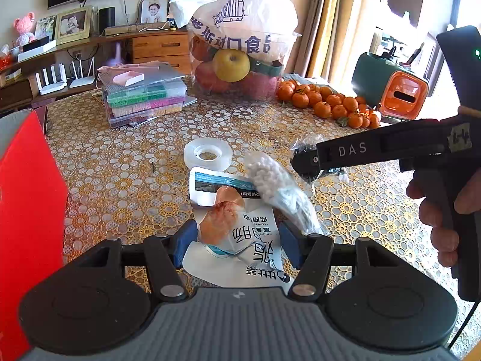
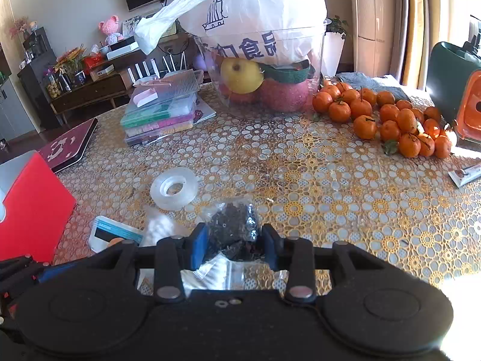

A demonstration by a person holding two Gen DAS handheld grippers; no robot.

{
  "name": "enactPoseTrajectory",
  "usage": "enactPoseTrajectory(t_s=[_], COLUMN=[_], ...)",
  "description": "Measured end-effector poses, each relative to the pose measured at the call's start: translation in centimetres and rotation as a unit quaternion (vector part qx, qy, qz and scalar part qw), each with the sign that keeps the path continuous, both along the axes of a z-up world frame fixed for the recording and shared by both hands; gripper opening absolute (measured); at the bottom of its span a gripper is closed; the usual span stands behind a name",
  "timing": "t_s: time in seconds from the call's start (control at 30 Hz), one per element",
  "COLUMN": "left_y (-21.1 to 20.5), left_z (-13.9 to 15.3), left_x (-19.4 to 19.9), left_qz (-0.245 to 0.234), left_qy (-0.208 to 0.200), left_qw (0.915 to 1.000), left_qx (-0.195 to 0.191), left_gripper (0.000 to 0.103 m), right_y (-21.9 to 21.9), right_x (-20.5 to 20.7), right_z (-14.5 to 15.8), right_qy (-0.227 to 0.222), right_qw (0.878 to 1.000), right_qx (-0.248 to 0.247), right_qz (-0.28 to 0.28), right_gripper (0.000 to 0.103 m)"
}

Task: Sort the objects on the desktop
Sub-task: 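Grasp the white sausage packet with the left tool while the right tool grasps the black bag, then carry the white packet and black bag over the red box with both tools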

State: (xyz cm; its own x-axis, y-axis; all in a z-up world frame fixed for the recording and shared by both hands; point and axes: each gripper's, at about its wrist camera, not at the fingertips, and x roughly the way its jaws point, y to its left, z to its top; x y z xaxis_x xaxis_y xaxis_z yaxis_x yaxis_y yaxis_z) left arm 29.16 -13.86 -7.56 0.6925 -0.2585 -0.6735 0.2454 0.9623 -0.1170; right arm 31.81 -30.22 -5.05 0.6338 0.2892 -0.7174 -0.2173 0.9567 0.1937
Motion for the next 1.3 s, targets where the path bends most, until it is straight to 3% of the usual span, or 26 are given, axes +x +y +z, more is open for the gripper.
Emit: enactPoseTrajectory(t_s=[0.6,1.3], left_y=[2.3,5.8], left_z=[5.1,10.4], left_x=[-6.3,-13.1], left_qz=[0.002,-0.006], left_qy=[-0.016,-0.033], left_qw=[0.9997,0.9982], left_qx=[-0.019,-0.049], left_gripper=[0.059,0.06], right_y=[0.2,3.8], right_x=[-9.6,-18.3], right_z=[4.7,10.1], right_qy=[-0.013,-0.05], right_qw=[1.0,0.999], right_qx=[0.004,0.003], right_qz=[0.004,0.018], right_gripper=[0.039,0.039])
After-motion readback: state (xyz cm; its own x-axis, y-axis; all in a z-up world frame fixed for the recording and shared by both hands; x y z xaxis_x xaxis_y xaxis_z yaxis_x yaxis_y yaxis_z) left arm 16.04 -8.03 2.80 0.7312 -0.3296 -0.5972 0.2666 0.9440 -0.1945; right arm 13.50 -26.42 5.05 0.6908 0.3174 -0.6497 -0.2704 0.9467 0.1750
